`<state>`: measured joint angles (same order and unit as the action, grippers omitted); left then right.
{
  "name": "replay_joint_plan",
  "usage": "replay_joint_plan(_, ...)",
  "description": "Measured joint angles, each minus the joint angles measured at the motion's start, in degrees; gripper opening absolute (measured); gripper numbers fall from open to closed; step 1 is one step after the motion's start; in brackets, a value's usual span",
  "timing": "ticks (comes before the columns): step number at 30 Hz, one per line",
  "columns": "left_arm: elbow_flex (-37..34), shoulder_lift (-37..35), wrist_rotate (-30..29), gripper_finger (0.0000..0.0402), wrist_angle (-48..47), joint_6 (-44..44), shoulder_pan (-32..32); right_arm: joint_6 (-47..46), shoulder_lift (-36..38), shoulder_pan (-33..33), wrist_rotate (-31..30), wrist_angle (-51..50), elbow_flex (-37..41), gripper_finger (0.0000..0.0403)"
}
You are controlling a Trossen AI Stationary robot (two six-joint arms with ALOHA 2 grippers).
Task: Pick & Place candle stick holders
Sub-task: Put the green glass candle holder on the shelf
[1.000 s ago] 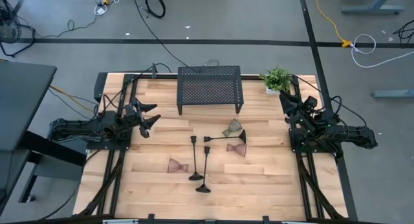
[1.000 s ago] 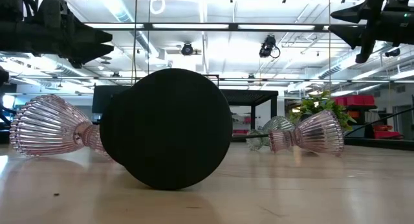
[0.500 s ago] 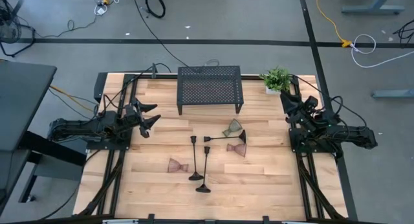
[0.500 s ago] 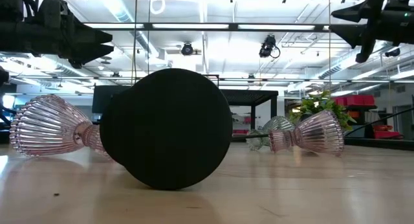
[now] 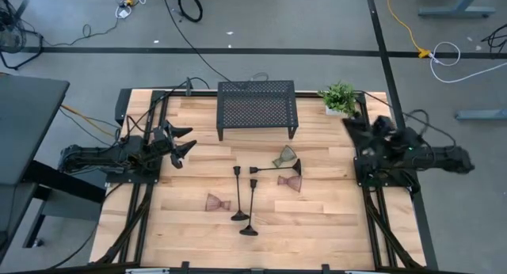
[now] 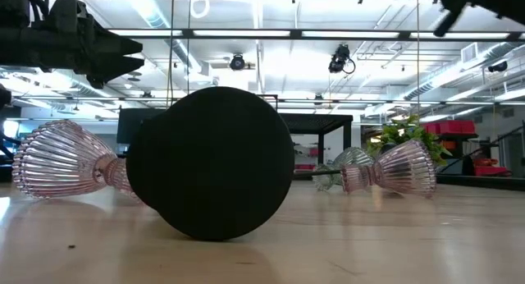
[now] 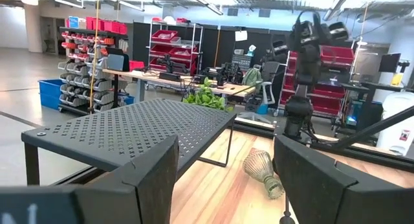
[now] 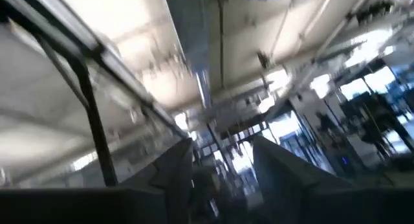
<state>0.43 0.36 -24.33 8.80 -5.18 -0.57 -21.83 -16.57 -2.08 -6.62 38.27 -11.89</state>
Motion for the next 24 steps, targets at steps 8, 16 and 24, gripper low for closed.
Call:
replay_joint_plan(8,0.0,0.0,0.0,0.0254,0.0,-0.2,0.0,7.5,-29.4,2.0,-5.6,-20.6,-20.4,0.0162)
replay_joint_plan(16,0.0,0.0,0.0,0.0254,-0.3,-0.2,0.0,20.5,-46.1,2.2,-4.9,-35.7,-32.4,0.0162)
replay_joint_plan(24,0.0,0.0,0.1,0.0254,-3.1,-0.2,0.0,20.0,-52.1,2.2,-4.5,-40.6,-36.2,0.0162)
